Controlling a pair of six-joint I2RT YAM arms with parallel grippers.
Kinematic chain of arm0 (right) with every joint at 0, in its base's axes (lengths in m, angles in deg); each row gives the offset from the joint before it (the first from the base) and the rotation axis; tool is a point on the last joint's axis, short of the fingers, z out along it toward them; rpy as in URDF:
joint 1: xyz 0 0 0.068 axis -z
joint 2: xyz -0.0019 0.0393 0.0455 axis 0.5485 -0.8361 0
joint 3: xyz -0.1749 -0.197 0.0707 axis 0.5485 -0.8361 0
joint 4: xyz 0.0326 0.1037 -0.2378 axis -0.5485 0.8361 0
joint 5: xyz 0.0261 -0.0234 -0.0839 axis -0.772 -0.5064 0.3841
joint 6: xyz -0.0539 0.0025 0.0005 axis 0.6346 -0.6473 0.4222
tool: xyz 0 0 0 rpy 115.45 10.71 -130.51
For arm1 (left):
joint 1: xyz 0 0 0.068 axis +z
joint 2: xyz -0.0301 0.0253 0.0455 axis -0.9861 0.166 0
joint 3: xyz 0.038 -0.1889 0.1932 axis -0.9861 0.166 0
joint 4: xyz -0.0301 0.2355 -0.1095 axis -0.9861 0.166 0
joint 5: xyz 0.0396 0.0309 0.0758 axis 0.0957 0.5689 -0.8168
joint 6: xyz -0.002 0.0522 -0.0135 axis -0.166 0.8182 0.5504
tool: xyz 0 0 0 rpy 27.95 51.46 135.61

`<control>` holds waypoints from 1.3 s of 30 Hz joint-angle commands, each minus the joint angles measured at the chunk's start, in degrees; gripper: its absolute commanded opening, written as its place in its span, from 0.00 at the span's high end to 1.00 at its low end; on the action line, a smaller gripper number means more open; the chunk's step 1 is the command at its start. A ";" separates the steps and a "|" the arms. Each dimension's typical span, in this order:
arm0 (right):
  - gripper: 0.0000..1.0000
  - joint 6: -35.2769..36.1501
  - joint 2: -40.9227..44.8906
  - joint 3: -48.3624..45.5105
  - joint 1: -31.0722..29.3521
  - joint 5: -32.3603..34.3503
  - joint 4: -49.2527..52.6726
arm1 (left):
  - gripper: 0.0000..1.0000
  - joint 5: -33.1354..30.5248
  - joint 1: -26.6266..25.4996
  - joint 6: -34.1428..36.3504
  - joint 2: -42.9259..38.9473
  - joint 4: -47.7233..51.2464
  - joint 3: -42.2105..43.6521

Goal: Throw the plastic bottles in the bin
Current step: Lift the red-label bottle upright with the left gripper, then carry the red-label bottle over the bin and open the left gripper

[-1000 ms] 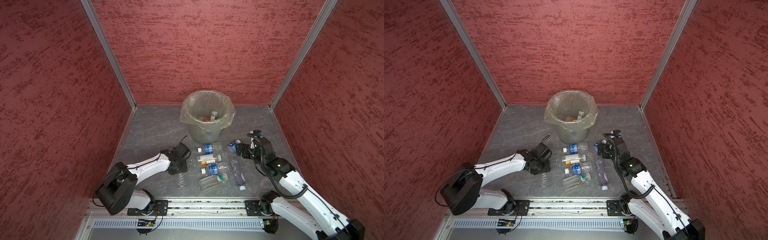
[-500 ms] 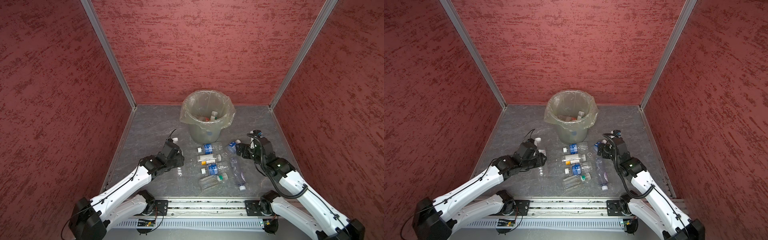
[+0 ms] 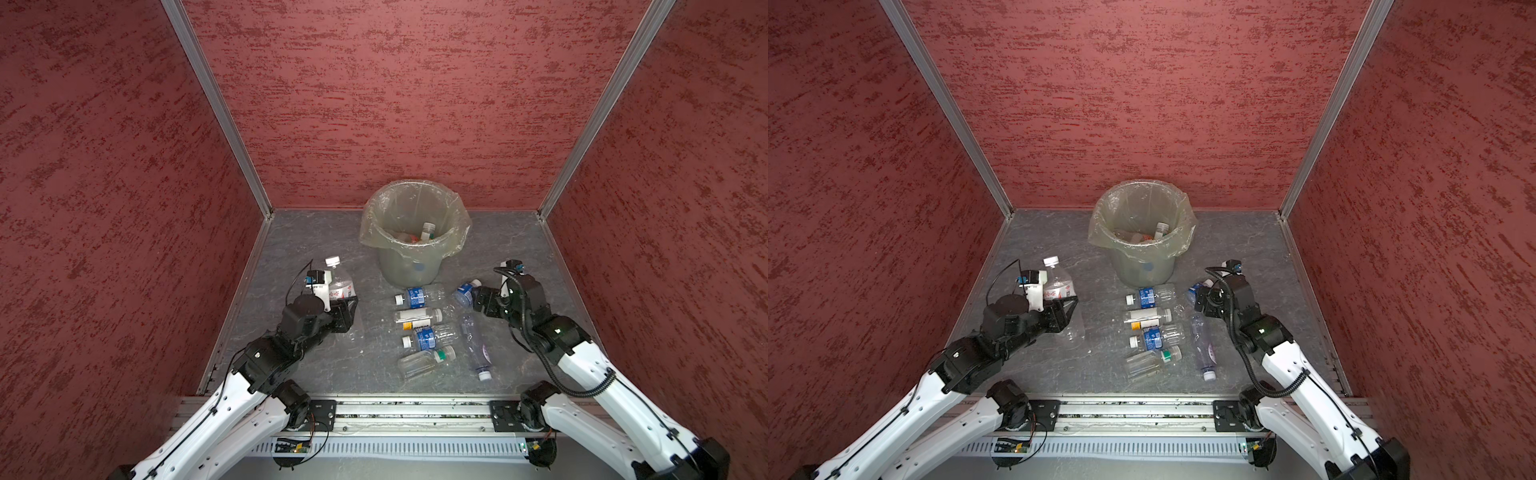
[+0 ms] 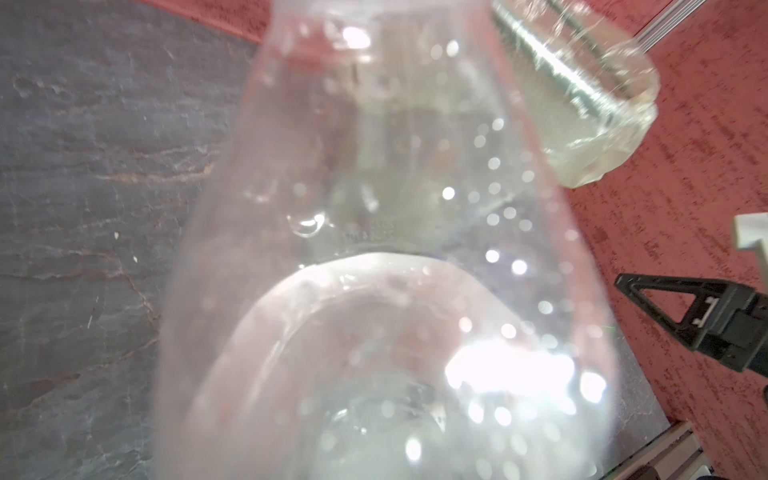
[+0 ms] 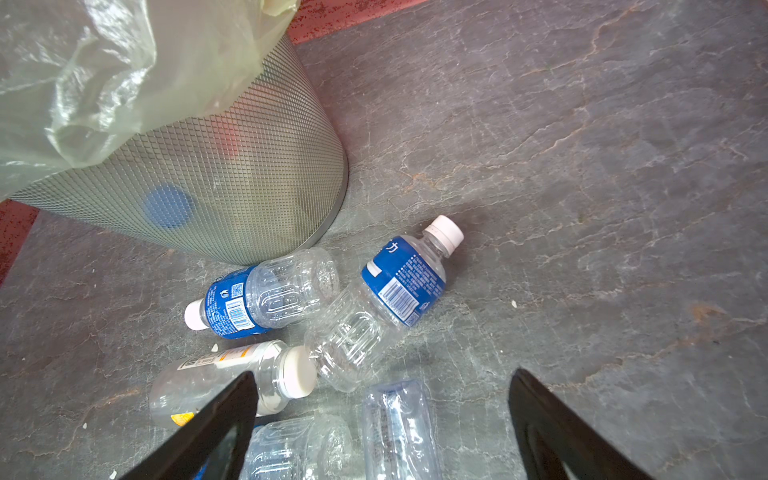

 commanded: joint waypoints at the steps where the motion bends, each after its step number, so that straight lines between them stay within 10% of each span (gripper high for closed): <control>1: 0.05 -0.11 0.01 -0.23 0.54 1.00 -0.92 | 0.54 -2.57 -0.02 4.16 -2.61 -3.25 -2.28; 16: 0.05 0.03 0.02 -0.20 0.54 0.90 -1.00 | 0.53 -3.69 -0.30 13.91 0.15 -14.28 -12.50; 27: 0.05 -0.11 0.84 -0.31 0.53 0.52 -0.95 | 0.51 8.36 3.84 20.31 30.13 -29.71 -35.45; 32: 0.05 -0.31 2.06 -0.24 0.54 0.50 -0.48 | 0.27 15.54 9.30 18.41 55.48 -26.12 -59.60; 34: 0.05 -0.52 2.84 -0.12 0.54 0.54 -0.05 | 0.00 19.35 11.59 15.60 62.99 -22.49 -67.80; 39: 0.05 -0.99 4.86 -0.35 0.54 0.21 0.40 | 0.01 21.80 13.91 13.05 67.19 -20.81 -70.32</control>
